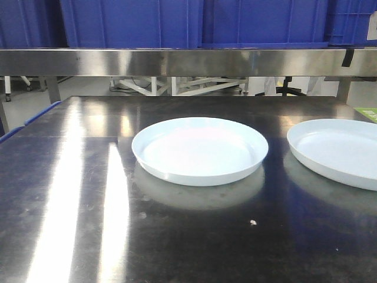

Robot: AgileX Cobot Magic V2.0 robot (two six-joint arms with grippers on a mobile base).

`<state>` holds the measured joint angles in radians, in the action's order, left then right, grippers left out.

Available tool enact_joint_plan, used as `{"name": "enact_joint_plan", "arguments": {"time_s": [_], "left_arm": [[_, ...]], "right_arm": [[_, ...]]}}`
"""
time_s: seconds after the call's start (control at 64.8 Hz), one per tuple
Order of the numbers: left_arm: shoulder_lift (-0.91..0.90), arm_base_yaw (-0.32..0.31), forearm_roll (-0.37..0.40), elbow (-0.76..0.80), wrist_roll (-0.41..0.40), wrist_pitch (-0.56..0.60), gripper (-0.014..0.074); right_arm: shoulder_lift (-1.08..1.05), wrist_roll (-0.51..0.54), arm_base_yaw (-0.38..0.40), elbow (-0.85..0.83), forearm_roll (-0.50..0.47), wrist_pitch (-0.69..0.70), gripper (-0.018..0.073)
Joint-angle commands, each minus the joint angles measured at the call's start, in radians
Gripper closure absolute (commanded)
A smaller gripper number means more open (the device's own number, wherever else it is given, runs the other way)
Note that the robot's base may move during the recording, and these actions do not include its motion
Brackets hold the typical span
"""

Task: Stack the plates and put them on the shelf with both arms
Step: 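Release the plate and raise the left gripper away, then grip the rim of the other white plate with the right gripper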

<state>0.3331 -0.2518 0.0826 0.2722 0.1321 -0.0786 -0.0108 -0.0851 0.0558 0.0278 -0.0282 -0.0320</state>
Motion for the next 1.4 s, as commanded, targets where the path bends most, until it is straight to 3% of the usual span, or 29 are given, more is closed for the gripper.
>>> {"name": "enact_joint_plan", "arguments": {"time_s": [0.0,0.509,0.725,0.879,0.987,1.126,1.388], "left_arm": [[0.005,0.001,-0.001,0.029,-0.007,0.079,0.0514],[0.005,0.001,-0.001,0.029,-0.007,0.079,0.0514],[0.005,0.001,-0.001,0.029,-0.007,0.079,0.0514],[0.005,0.001,-0.001,0.029,-0.007,0.079,0.0514],[0.005,0.001,-0.001,0.029,-0.007,0.079,0.0514],[0.005,0.001,-0.001,0.029,-0.007,0.079,0.0514],[0.005,0.001,-0.001,0.029,-0.007,0.079,0.0514]], "right_arm": [[-0.019,0.003,0.002,0.002,0.010,0.089,0.0503],[-0.019,0.003,0.003,-0.001,0.009,0.120,0.0503],[0.022,0.010,0.003,-0.127,0.016,-0.100,0.0503],[0.153,0.116,0.003,-0.264,0.099,-0.300,0.0503],[0.269,0.126,0.003,-0.357,0.103,-0.439,0.0503],[0.403,0.125,0.003,-0.437,0.097,-0.513,0.0503],[0.708,0.124,0.003,-0.544,-0.001,-0.569,0.0503]]}}
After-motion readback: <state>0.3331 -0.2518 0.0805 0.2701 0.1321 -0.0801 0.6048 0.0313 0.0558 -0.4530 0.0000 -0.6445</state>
